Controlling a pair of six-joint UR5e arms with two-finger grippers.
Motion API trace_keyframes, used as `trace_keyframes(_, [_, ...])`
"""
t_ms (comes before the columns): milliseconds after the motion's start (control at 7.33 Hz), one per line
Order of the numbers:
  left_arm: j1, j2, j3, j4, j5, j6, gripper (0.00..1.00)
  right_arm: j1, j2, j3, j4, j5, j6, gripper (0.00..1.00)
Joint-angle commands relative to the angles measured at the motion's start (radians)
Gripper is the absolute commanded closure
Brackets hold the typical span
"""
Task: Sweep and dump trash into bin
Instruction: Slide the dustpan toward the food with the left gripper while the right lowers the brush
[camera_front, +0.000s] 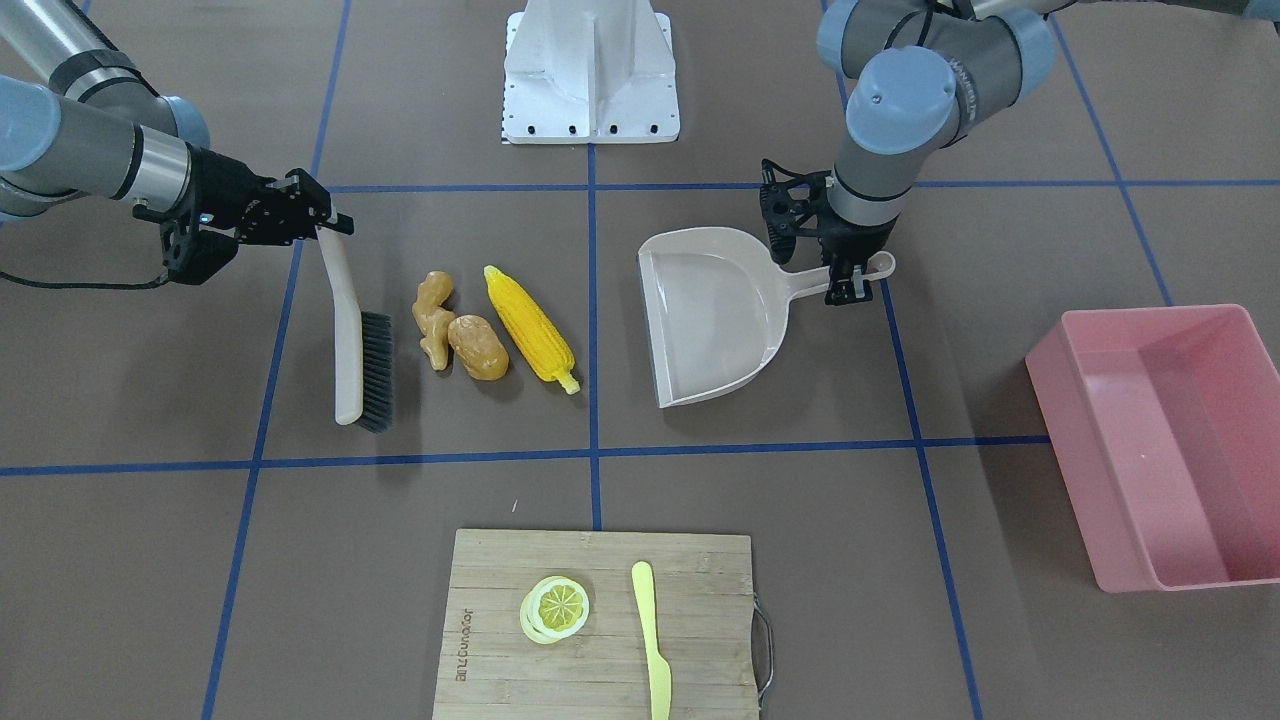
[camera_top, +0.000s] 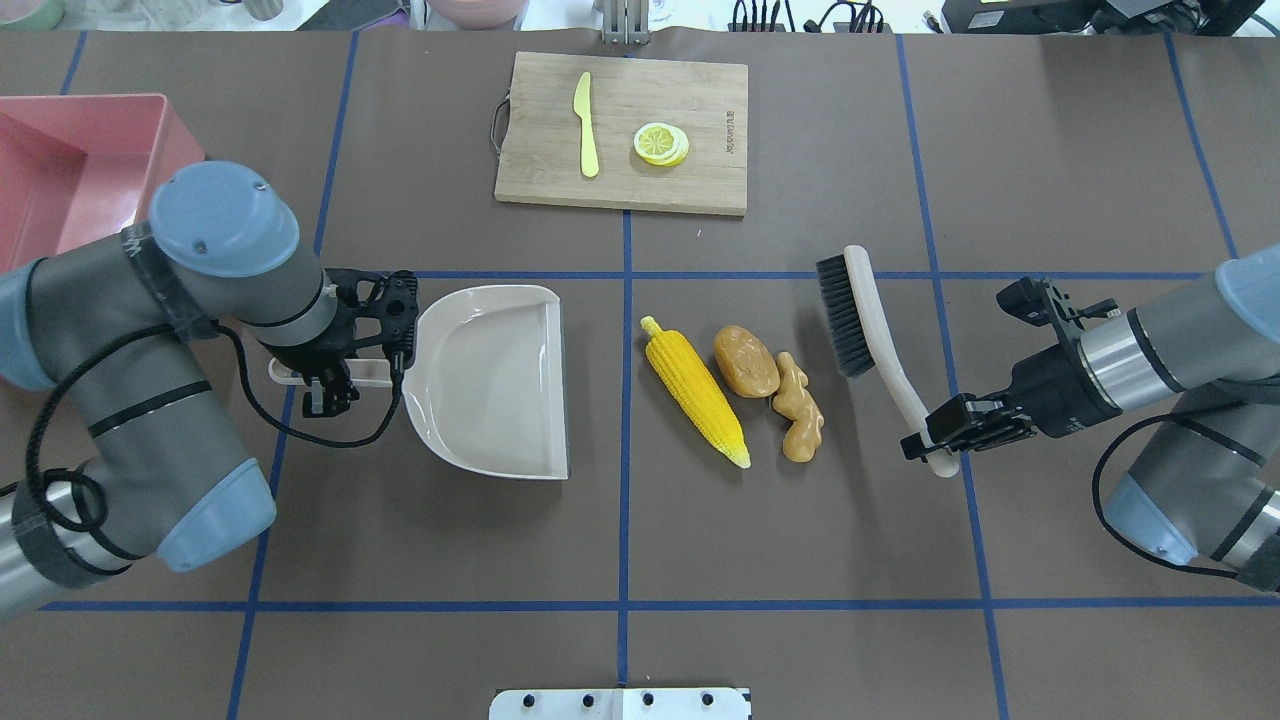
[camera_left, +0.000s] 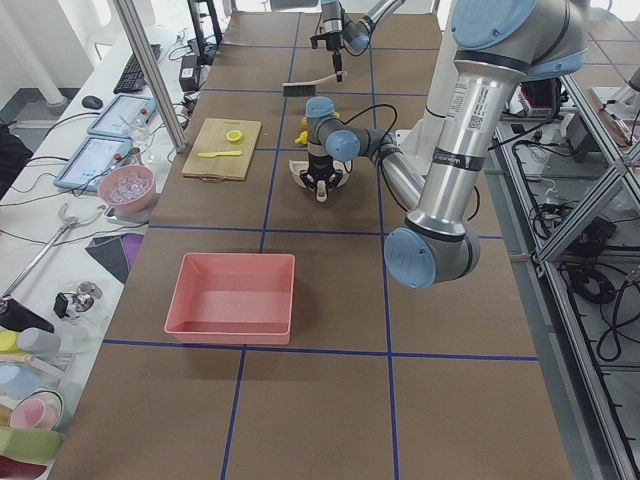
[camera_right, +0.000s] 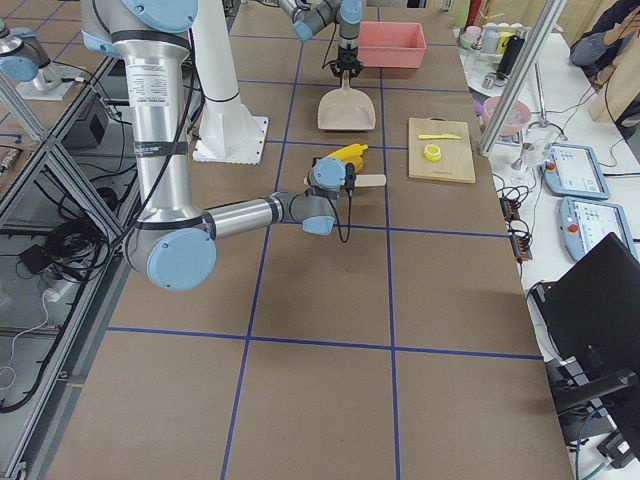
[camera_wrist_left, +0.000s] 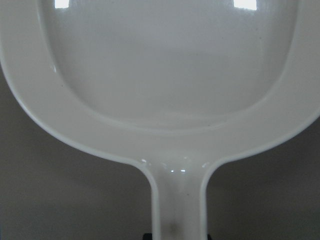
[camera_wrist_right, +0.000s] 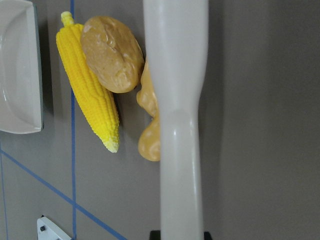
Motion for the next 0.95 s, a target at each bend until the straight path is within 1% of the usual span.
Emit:
trace_keyframes(0, [0.001,-0.091,0.094,0.017,0.000,0.000,1.00,-0.023,0.001,0.004,0.005,-0.004,0.078,1.00])
trace_keyframes(136, [0.003,-0.126,0.126,0.017,-0.001,0.000,1.00,-0.029,-0.002,0.005,0.042,-0.002,0.161,1.00])
trace_keyframes(273, [0.003,-0.149,0.144,0.020,-0.003,-0.001,1.00,-0.034,-0.013,0.001,0.124,-0.001,0.282,1.00])
trace_keyframes(409, [0.003,-0.161,0.149,0.020,-0.003,-0.001,1.00,-0.046,-0.021,0.002,0.189,-0.016,0.364,1.00])
trace_keyframes(545, [0.003,-0.175,0.157,0.020,-0.003,-0.003,1.00,-0.055,-0.033,0.019,0.197,-0.048,0.407,1.00])
trace_keyframes(818, [0.007,-0.194,0.166,0.021,-0.003,-0.006,1.00,-0.138,-0.126,0.104,0.197,-0.172,0.416,1.00])
